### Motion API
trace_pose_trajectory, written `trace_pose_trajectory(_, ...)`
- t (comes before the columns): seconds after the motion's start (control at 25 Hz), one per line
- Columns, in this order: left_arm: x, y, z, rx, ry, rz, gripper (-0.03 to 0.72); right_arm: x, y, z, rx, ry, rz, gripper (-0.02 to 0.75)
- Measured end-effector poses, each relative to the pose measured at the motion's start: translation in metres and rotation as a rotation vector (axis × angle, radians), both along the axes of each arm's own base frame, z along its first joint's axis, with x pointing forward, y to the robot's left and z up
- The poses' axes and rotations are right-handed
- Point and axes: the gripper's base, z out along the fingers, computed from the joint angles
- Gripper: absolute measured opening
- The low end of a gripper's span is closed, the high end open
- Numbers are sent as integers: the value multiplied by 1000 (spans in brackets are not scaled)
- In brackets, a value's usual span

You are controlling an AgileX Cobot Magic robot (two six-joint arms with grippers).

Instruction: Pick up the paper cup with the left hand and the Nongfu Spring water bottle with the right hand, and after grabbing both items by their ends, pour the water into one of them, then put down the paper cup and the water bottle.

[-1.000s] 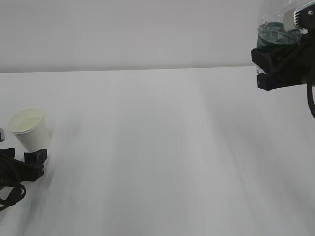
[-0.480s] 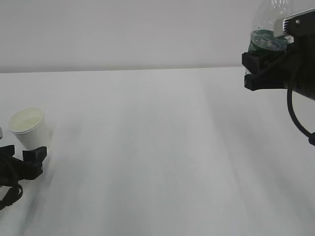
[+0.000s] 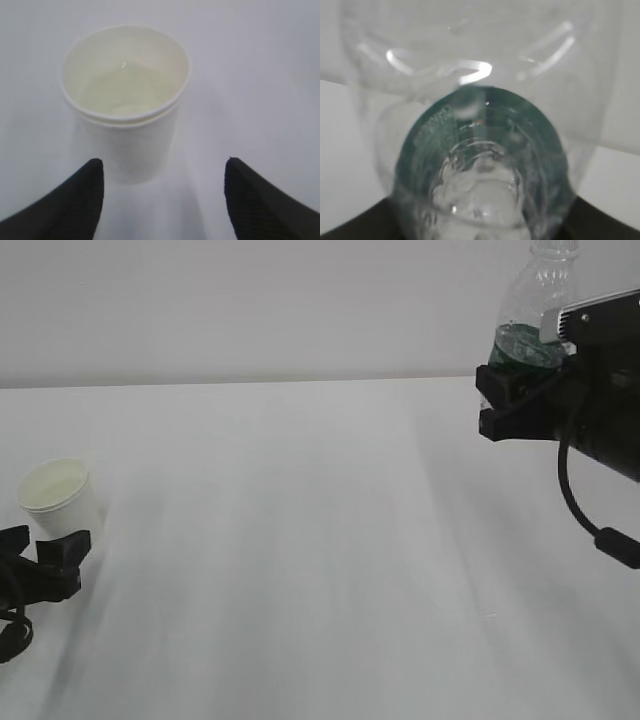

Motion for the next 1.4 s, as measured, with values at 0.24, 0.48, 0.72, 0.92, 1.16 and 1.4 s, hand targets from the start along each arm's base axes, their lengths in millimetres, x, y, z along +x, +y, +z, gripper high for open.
trace_pose_trajectory(0.24, -1, 0, 12, -9, -44, -2, 536, -6, 0, -22, 51, 6, 1, 366)
trace_pose_trajectory(0.48, -3, -1, 22, -15, -85, -21, 533, -12, -1, -40, 77, 21, 3, 366)
trace_pose_trajectory(0.72, -5, -5, 35, -20, -140, -70, 533, -11, 0, -53, 95, 11, 5, 366)
trace_pose_trajectory(0.92, -6, -8, 42, -20, -170, -111, 532, -8, 1, -68, 122, 12, 5, 366)
trace_pose_trajectory(1.16, -7, -10, 52, -49, -205, -129, 531, -6, 1, -93, 133, 55, 1, 366)
trace_pose_trajectory(1.4, -9, -12, 59, -62, -233, -142, 531, -7, 1, -113, 143, 125, -9, 366)
